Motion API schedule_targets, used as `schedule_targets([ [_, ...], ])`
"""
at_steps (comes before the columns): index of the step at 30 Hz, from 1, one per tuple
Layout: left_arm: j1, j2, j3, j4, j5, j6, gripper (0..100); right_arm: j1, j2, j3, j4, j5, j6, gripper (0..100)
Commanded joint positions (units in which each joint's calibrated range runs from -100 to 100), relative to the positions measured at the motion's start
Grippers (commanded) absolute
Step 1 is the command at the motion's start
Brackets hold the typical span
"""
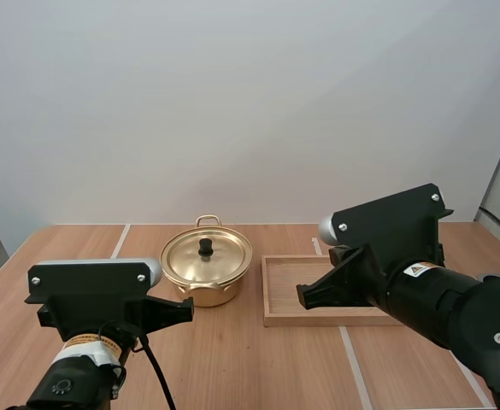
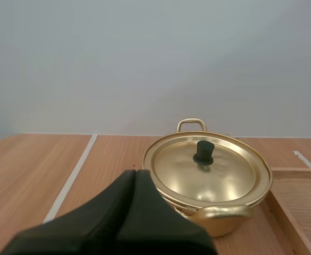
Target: Open the pot, put the grape inside, and close it
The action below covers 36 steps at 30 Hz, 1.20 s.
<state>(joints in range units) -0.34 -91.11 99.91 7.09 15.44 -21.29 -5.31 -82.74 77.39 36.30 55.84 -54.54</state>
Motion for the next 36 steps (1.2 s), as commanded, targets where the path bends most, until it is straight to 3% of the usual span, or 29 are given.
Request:
schedule_targets([
  [1,0.02,-0.1,0.1,0.5,5.4,0.2,0,-0.1,-0.4,1.9,-0.2,-1.1,-0.6,0],
  [11,0.02,-0.1,0.1,0.6,6.6,2.3,0,-0.1,-0.4,10.2,-6.8,-9.2,-0.6,0],
  [22,0.02,-0.1,0.1,0.6,6.6,2.3,0,-0.1,-0.4,12.2,-1.6,-11.8,-0.6,0],
  [36,0.02,-8.9,0.1,0.6,6.3,2.3,0,-0.1,-0.4,12.2,-2.1,-13.2,-0.6,0],
])
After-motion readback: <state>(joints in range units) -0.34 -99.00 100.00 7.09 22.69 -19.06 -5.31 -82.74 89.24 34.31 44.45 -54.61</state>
